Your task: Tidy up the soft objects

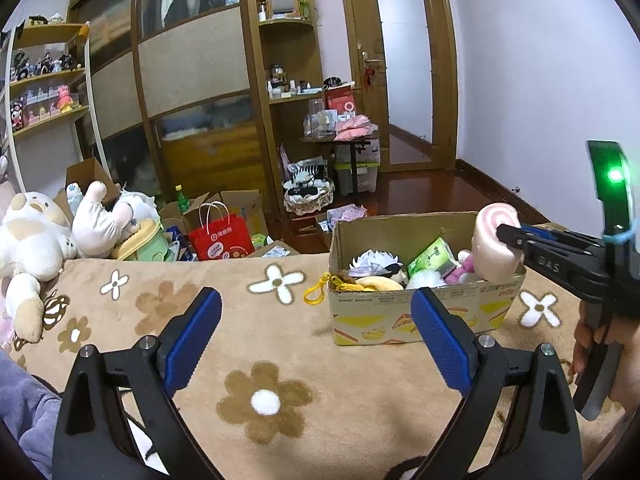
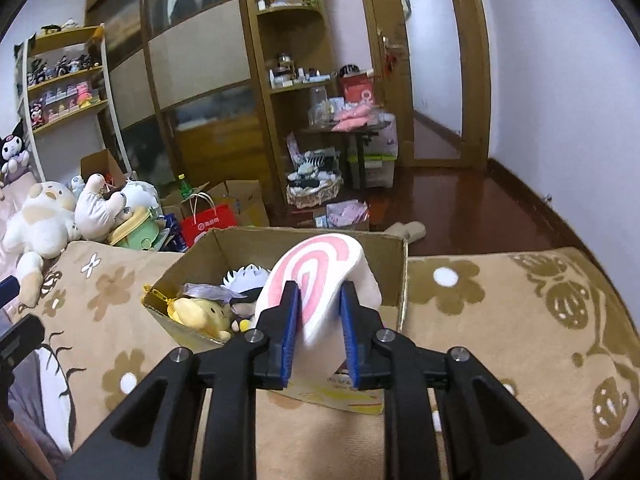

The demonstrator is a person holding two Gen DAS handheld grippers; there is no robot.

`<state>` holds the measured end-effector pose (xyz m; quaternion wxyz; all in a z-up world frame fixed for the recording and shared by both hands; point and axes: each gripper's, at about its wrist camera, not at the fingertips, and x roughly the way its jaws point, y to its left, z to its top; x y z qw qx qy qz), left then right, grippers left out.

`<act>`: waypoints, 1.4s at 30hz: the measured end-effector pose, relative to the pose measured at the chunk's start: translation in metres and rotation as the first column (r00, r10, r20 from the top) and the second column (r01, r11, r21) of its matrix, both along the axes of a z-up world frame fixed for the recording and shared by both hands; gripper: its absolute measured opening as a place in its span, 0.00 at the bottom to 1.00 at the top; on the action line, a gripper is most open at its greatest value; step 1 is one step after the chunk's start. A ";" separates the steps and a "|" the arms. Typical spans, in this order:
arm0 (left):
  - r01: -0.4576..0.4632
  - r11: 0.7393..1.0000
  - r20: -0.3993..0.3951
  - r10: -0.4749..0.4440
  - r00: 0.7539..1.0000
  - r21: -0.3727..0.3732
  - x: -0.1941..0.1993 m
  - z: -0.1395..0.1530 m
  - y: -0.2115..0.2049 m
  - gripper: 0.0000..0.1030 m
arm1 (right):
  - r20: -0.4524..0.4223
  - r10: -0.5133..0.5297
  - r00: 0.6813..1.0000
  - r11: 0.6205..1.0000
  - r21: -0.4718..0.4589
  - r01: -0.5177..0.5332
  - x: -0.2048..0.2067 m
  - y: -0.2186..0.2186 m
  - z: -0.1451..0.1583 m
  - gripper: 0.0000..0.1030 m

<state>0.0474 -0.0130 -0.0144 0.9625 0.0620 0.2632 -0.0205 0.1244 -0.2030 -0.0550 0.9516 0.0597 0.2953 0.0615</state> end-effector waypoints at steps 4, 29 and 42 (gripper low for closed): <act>-0.001 1.000 0.024 0.001 1.000 -0.003 -0.004 0.001 -0.002 0.92 | -0.015 0.006 1.000 1.000 -0.028 -0.006 0.006 0.000 -0.002 0.32; -0.001 1.000 0.058 0.000 0.998 0.017 -0.043 0.012 -0.004 0.92 | 0.135 -0.005 0.991 0.999 -0.046 0.012 -0.096 -0.009 0.043 1.00; 0.014 1.000 0.073 -0.013 0.997 -0.013 -0.055 0.017 0.002 0.92 | 0.163 -0.055 0.985 0.997 -0.047 0.064 -0.139 -0.016 0.049 1.00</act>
